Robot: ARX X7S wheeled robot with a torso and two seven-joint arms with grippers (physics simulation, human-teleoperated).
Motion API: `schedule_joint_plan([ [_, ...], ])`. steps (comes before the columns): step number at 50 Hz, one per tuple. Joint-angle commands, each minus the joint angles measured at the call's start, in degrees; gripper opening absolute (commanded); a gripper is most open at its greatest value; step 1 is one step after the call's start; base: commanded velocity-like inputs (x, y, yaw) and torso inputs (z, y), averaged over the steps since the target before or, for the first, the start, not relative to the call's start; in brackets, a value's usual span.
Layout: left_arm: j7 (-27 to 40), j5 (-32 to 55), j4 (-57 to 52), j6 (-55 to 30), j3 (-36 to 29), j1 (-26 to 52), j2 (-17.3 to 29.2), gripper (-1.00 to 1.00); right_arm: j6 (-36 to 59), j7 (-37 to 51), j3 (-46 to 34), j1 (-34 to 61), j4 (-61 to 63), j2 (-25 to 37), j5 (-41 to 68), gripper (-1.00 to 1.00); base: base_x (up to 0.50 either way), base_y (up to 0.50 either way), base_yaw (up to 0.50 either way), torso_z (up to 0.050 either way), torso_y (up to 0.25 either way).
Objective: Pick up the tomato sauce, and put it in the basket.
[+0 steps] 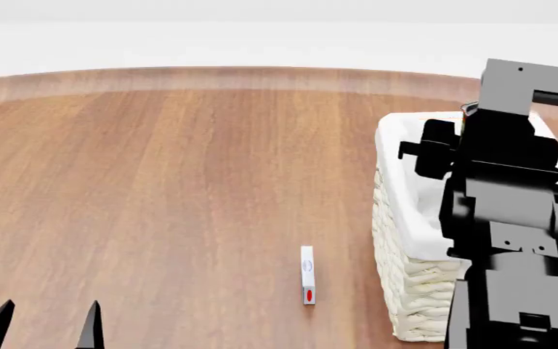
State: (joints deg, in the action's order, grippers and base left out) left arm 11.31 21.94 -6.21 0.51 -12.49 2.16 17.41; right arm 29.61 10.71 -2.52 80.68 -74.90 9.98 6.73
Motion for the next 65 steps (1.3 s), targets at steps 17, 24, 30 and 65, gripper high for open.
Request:
schedule_joint_plan([
  [17,0.03,0.44,1.11,0.9,-0.18,-0.05,0.23,1.0,4.31,-2.23,2.32,-1.87,-0.07,0.33,-6.25,-1.0,0.0,0.0,0.0,0.0,0.0],
  [24,-0.03,0.32,1.82,1.37,-0.34,0.07,0.12,1.0,4.63,-2.05,2.32,-1.94,-0.07,0.37,-6.57,1.0,0.0,0.0,0.0,0.0,0.0],
  [30,0.11,0.67,1.63,1.21,-0.16,0.01,0.4,1.0,4.87,-1.73,2.71,-1.5,-0.07,0.37,-6.49,1.0,0.0,0.0,0.0,0.0,0.0],
  [65,0.62,0.91,1.82,1.96,-0.49,-0.43,0.77,1.0,18.43,-1.67,-2.59,-31.46,66.82,-6.95,-7.7,1.0,0.0,0.0,0.0,0.0,0.0],
])
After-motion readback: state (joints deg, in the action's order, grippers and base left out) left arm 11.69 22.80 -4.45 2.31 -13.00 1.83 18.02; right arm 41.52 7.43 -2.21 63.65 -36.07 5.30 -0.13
